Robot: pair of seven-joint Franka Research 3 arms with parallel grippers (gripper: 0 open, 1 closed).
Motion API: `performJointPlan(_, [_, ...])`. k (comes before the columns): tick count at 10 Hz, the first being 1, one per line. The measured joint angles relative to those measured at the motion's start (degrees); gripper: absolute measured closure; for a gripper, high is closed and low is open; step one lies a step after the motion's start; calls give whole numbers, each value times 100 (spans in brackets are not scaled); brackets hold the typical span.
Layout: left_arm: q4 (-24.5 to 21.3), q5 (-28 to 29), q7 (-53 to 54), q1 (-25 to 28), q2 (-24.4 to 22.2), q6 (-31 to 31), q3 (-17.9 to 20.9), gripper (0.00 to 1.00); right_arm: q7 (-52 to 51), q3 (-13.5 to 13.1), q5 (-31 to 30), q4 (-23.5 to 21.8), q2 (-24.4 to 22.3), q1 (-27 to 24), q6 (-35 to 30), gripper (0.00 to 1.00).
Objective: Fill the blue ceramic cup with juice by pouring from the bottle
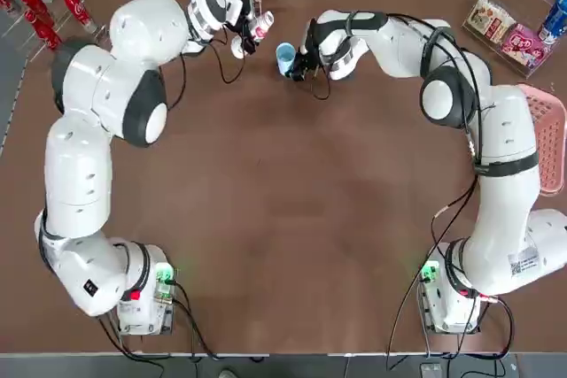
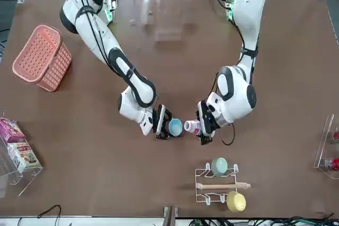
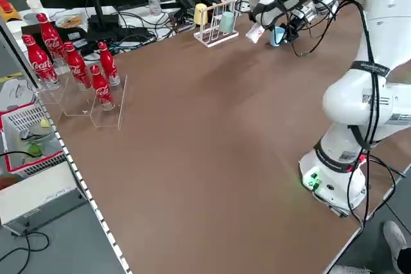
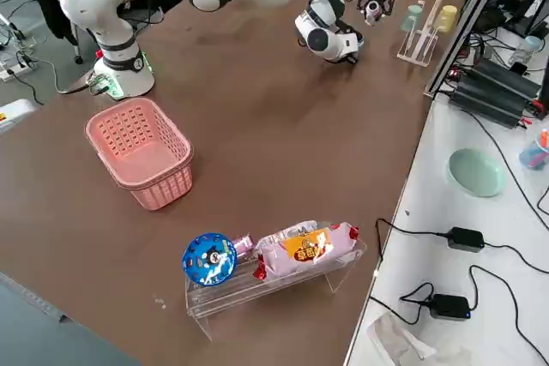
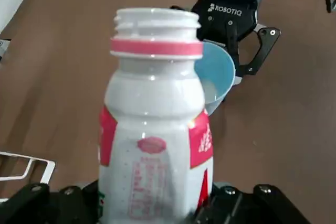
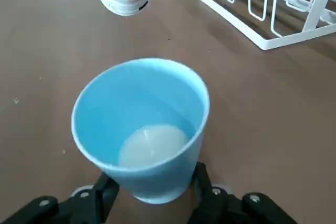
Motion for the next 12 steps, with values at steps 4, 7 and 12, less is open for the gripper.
performJointPlan(4, [3, 183, -162, -560, 163, 1, 467, 53, 0, 0, 0, 0, 0, -1, 0, 37])
performJointPlan(7, [76, 610, -686, -713, 176, 3, 591, 53, 0, 0, 0, 0, 1, -2, 0, 37])
performJointPlan(12, [346, 1159, -1793, -992, 514, 3, 978, 53, 0, 0, 8, 0, 3, -4, 0, 37])
